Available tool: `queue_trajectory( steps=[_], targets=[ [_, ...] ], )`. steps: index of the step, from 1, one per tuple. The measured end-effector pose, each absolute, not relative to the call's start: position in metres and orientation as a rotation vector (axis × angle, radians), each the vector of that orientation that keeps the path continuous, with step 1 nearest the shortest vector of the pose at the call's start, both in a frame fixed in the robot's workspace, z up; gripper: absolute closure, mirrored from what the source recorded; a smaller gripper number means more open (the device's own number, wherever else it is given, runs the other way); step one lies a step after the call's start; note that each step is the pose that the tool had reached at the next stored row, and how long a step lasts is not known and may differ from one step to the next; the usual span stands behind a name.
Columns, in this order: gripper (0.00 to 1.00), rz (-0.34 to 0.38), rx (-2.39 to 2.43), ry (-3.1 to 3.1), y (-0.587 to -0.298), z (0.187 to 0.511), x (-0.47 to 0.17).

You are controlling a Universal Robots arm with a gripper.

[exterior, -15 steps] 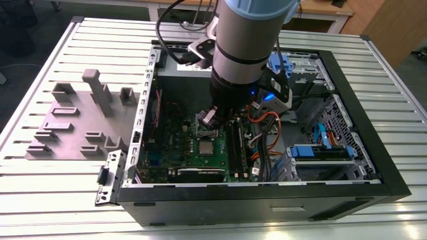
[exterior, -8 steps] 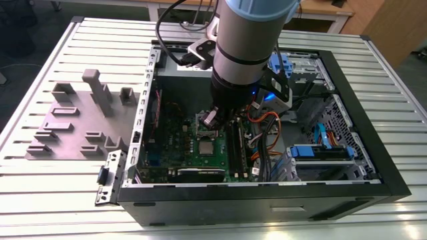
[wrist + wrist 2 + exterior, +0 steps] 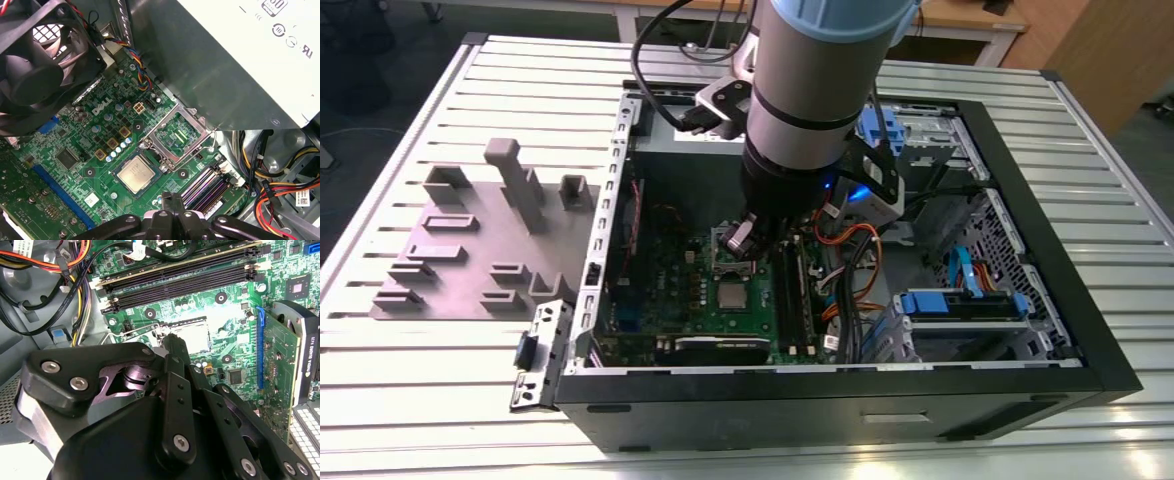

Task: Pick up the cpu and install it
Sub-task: 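Close the cpu cover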

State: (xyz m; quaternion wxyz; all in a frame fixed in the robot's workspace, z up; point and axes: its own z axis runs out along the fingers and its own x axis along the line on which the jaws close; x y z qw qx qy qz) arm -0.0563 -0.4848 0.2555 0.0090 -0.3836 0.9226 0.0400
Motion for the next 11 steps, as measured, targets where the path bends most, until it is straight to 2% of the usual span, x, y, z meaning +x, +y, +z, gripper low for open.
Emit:
queue_trajectory(
  steps=[11],
  targets=[
    [0.9, 0.126, -1.199, 2.882, -0.4849, 0.2554, -0.0558]
  ],
)
